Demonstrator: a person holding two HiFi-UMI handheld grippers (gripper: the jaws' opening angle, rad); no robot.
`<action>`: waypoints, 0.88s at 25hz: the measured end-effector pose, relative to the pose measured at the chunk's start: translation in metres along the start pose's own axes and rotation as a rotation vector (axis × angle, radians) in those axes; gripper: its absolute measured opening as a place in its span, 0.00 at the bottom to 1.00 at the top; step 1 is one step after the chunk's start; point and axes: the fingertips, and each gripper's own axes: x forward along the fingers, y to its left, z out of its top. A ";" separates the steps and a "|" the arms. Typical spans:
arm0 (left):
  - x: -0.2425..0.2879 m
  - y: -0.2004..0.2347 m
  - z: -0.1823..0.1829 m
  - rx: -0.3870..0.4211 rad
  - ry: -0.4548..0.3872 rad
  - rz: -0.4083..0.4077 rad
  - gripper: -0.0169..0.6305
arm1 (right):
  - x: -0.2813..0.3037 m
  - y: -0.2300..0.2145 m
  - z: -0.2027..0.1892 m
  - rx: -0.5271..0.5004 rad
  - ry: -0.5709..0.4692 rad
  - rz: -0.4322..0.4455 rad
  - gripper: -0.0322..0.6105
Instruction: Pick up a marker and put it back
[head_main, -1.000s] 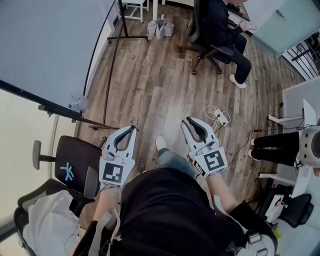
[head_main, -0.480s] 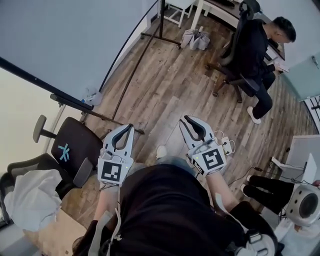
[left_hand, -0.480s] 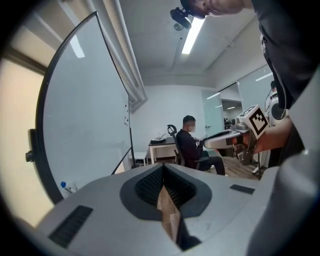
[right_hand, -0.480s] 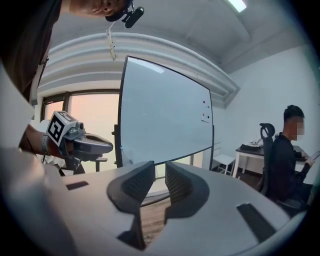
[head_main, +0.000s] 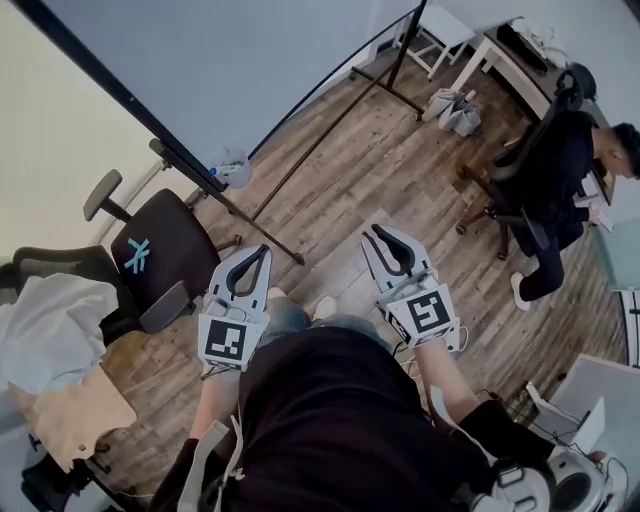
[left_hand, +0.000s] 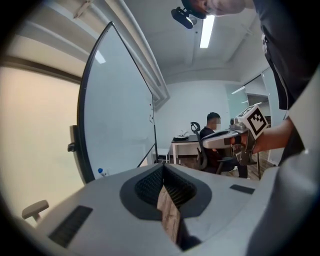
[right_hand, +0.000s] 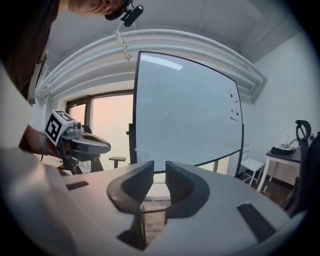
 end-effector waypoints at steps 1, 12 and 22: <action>-0.003 0.006 -0.001 -0.014 0.007 0.020 0.04 | 0.008 0.003 0.002 -0.005 0.002 0.019 0.16; -0.036 0.078 -0.020 -0.081 0.019 0.177 0.04 | 0.099 0.043 0.019 -0.054 0.025 0.174 0.16; -0.065 0.132 -0.042 -0.108 0.026 0.268 0.04 | 0.170 0.083 0.026 -0.115 0.040 0.265 0.16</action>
